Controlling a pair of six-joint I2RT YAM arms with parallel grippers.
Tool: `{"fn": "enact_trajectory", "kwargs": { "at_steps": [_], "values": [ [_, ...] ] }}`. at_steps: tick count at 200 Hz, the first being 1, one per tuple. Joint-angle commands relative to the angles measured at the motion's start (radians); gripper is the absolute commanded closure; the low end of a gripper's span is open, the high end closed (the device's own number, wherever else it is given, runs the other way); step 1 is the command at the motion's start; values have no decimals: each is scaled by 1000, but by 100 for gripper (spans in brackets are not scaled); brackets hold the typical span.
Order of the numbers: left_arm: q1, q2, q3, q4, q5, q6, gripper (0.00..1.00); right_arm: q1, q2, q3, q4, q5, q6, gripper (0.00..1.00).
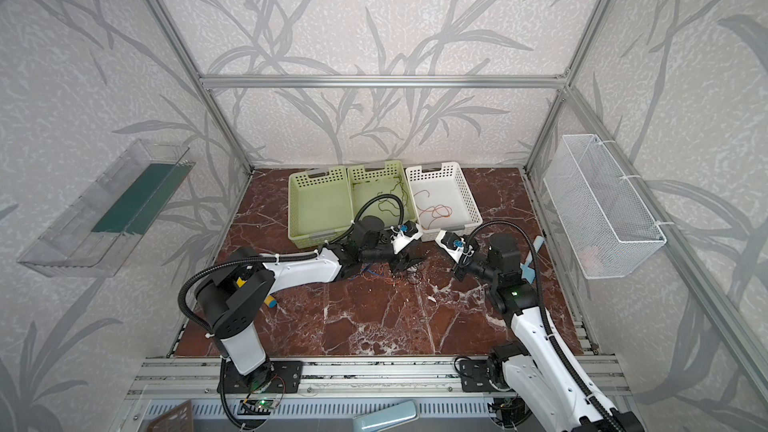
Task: Untangle and sort cables by color
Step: Untie the cable from multiple cables.
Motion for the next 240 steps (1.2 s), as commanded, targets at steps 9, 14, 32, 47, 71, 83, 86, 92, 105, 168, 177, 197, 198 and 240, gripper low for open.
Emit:
{"fn": "enact_trajectory", "kwargs": {
  "at_steps": [9,14,32,47,71,83,86,92,105,168,177,197,198,240],
  "values": [
    [-1,15,41,-8,2,14,75,4,1,27,15,-11,-11,100],
    [-3,11,41,-7,2,14,83,4,1,26,16,7,-10,100],
    [-5,-15,35,-10,-7,11,100,4,2,18,30,115,45,95],
    [-5,-48,18,0,-32,-5,100,4,4,-3,85,167,115,65],
    [0,-101,-22,63,-71,-53,100,4,11,-66,216,192,249,34],
    [7,-122,-44,104,-77,-89,100,4,11,-104,289,211,318,29],
    [11,-128,-51,117,-77,-99,100,4,11,-115,304,216,333,29],
    [16,-137,-61,137,-74,-124,100,4,12,-133,335,225,355,29],
    [30,-153,-79,191,-54,-171,100,4,15,-157,371,256,398,28],
    [47,-165,-77,279,18,-248,100,58,127,-147,474,-11,422,30],
    [47,-163,-73,281,18,-251,100,89,154,-134,476,-12,405,32],
    [45,-165,-66,281,9,-253,100,153,212,-115,482,26,377,36],
    [45,-165,-64,281,7,-253,100,155,216,-114,482,30,377,36],
    [40,-178,-57,280,-10,-255,100,206,341,-97,573,145,429,51]
  ]
}}
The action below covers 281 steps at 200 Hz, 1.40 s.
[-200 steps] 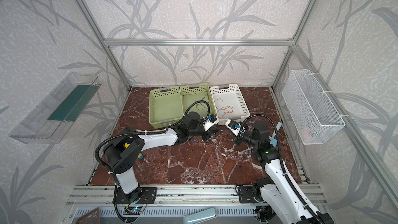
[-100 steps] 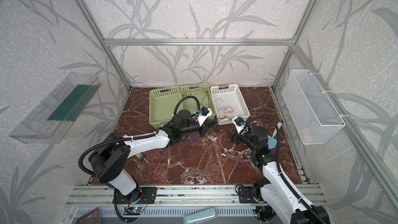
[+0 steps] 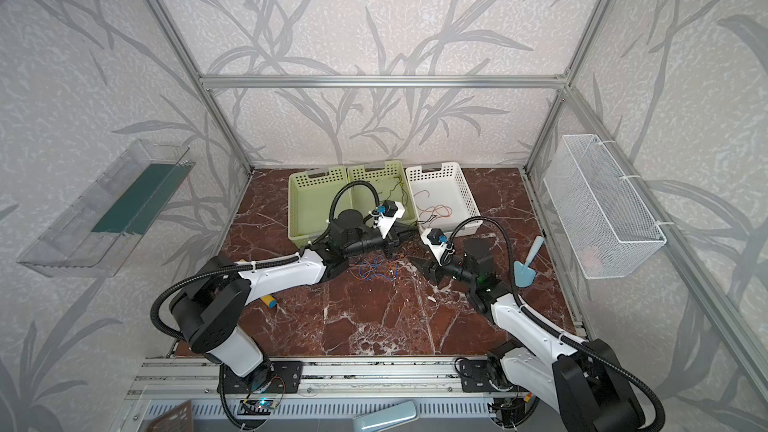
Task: Untangle and sort cables by color
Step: Untie the cable from multiple cables.
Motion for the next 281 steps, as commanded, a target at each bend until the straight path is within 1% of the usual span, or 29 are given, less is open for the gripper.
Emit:
{"fn": "enact_trajectory", "kwargs": {
  "at_steps": [1,14,21,34,43,60,84,103,138,178,206,236,248,260,281],
  "values": [
    [-6,-33,24,35,0,-11,100,21,55,32,98,72,36,52],
    [-6,-39,23,33,-1,-10,100,28,77,35,120,106,44,61],
    [-6,-42,22,27,-4,-8,100,30,81,34,128,120,44,69],
    [-6,-57,17,-7,-10,7,100,31,72,29,126,162,41,89],
    [-3,-71,14,-43,-13,20,100,31,56,26,111,186,29,100],
    [5,-108,-6,-95,-25,31,100,30,5,26,35,246,0,100],
    [43,-169,-45,-144,-34,25,100,20,-83,12,-56,346,-38,100],
    [73,-205,-59,-204,-13,29,100,-34,-141,0,-95,367,-22,100],
    [105,-241,-72,-292,43,41,100,-130,-213,28,-243,425,-30,100],
    [116,-247,-76,-332,110,35,100,-208,-199,75,-363,515,-22,100],
    [123,-272,-96,-324,84,40,100,-220,-181,103,-449,638,-83,100],
    [142,-300,-108,-333,68,54,100,-243,-184,106,-479,676,-130,100],
    [154,-319,-110,-359,55,73,100,-276,-182,114,-502,689,-125,100],
    [175,-343,-119,-370,35,79,100,-317,-188,113,-511,670,-122,100],
    [222,-383,-138,-377,32,80,100,-369,-193,109,-524,662,-122,100]
  ]
}}
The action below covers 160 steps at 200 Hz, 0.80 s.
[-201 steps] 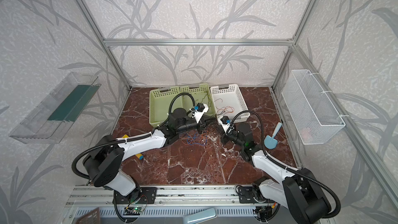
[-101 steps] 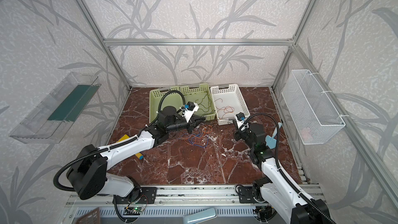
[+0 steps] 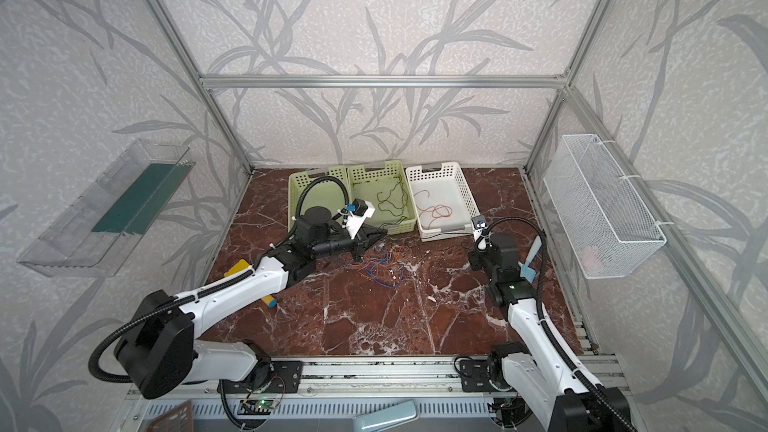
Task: Untangle and sort cables by color
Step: Untie the cable from multiple cables.
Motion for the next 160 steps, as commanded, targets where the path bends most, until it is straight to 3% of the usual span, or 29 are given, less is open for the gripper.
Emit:
{"fn": "enact_trajectory", "kwargs": {
  "at_steps": [1,44,95,160],
  "values": [
    [51,-60,-21,-21,-23,27,100,-51,-11,31,-47,36,-10,100],
    [101,-115,-53,-64,-32,44,100,-98,2,29,-46,38,-21,100],
    [142,-224,-90,-116,-166,91,100,-106,40,32,-57,16,-37,100],
    [239,-299,-75,-205,-210,116,100,-117,75,22,-40,60,-55,100]
  ]
}}
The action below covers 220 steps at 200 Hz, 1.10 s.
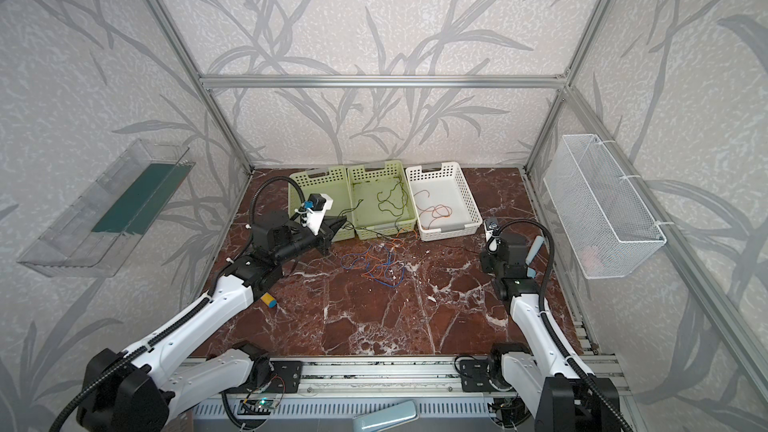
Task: Untangle and sort cables by color
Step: Untie the cable from multiple cables.
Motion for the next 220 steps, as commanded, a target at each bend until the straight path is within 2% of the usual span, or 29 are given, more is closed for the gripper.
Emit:
{"fn": "enact_trajectory", "kwargs": {
  "at_steps": [1,78,110,163,174,193,205,220],
  "values": [
    [45,-34,10,-44,-45,29,100,-15,11,22,-1,37,-16,100],
    [141,-124,10,-86,-59,52,100,-21,32,22,6,63,-31,100],
    [181,-143,35,-126,-19,71,100,-23,30,23,5,50,-37,100],
    [188,-149,42,-132,68,54,100,-23,-8,23,14,72,-37,100],
    [188,-129,43,-141,104,43,100,-22,-42,33,12,22,-70,100],
    [182,-70,33,-115,210,-5,100,-19,-133,47,35,-132,-83,100],
    [161,-28,17,-64,265,-46,100,-4,-187,44,87,-263,-79,100],
    [119,24,-6,-22,295,-46,100,37,-226,66,99,-331,-74,100]
  ]
}}
